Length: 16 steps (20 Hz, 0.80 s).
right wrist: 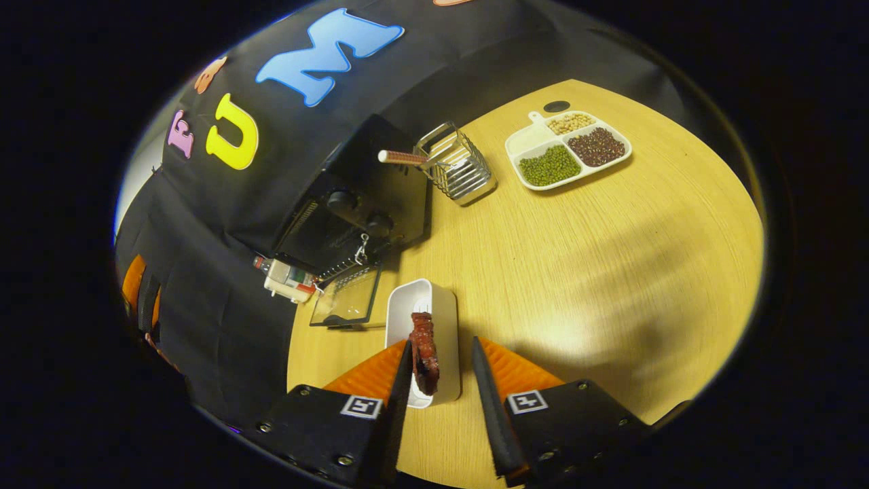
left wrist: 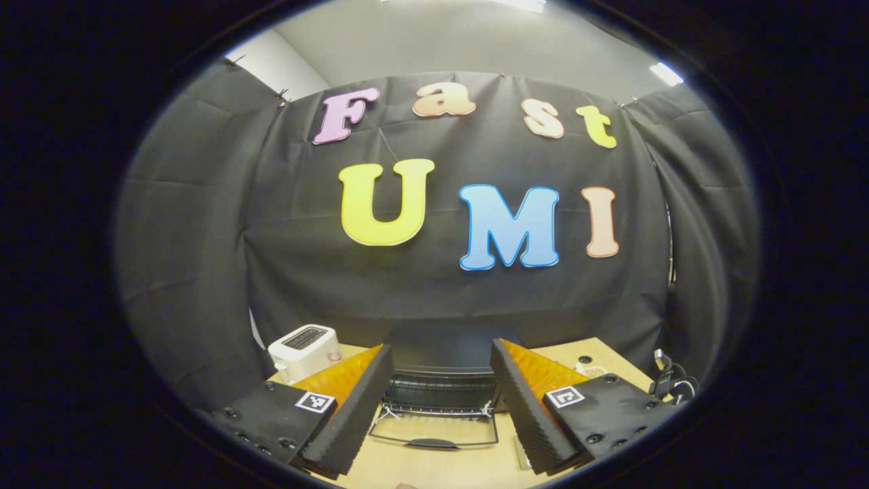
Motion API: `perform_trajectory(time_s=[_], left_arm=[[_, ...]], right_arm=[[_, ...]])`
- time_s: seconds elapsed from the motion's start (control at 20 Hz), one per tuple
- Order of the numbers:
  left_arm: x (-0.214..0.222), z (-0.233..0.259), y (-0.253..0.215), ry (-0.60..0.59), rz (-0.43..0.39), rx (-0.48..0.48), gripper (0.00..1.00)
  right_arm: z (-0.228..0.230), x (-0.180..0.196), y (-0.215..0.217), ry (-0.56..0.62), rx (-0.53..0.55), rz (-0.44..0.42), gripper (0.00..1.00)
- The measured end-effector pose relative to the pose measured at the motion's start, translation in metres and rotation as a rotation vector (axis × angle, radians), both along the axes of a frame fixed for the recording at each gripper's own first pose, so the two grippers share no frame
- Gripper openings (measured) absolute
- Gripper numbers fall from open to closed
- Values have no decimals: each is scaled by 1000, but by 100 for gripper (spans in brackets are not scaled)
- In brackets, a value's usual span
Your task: Open the electric oven with the left hand, put the food in, and close the electric oven.
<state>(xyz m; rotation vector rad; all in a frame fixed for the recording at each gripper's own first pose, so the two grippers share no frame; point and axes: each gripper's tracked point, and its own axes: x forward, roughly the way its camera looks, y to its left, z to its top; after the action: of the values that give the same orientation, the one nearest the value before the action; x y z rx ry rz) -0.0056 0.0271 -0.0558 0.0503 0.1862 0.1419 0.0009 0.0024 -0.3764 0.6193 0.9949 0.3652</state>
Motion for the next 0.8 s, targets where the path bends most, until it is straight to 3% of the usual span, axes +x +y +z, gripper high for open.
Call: perform_trajectory(time_s=[0.05, 0.2, 0.25, 0.3, 0.35, 0.4, 0.45, 0.55, 0.8], left_arm=[[-3, 1, 1, 0, 11, -4, 94], [-5, -1, 6, -2, 5, -23, 100], [-2, -2, 11, 0, -2, -24, 100], [1, -2, 15, -3, -8, -26, 100], [5, -2, 19, -7, -22, -33, 100], [9, -3, 21, -7, -40, -46, 92], [14, -4, 25, -6, -59, -56, 100], [20, -3, 36, -8, -93, -64, 97], [33, 1, 60, -22, -180, -75, 100]], right_arm=[[1, -2, 5, 23, 28, 15, 48], [1, -8, 14, 32, 65, 70, 49], [-6, -7, 16, 41, 58, 43, 48], [9, -2, 3, 44, 55, 17, 14], [-1, -2, 14, 47, 71, -5, 14], [0, -3, 14, 52, 82, -27, 15], [-1, -3, 17, 52, 90, -52, 15], [1, -1, 15, 66, 104, -136, 6], [26, -4, 17, 35, 151, -251, 6]])
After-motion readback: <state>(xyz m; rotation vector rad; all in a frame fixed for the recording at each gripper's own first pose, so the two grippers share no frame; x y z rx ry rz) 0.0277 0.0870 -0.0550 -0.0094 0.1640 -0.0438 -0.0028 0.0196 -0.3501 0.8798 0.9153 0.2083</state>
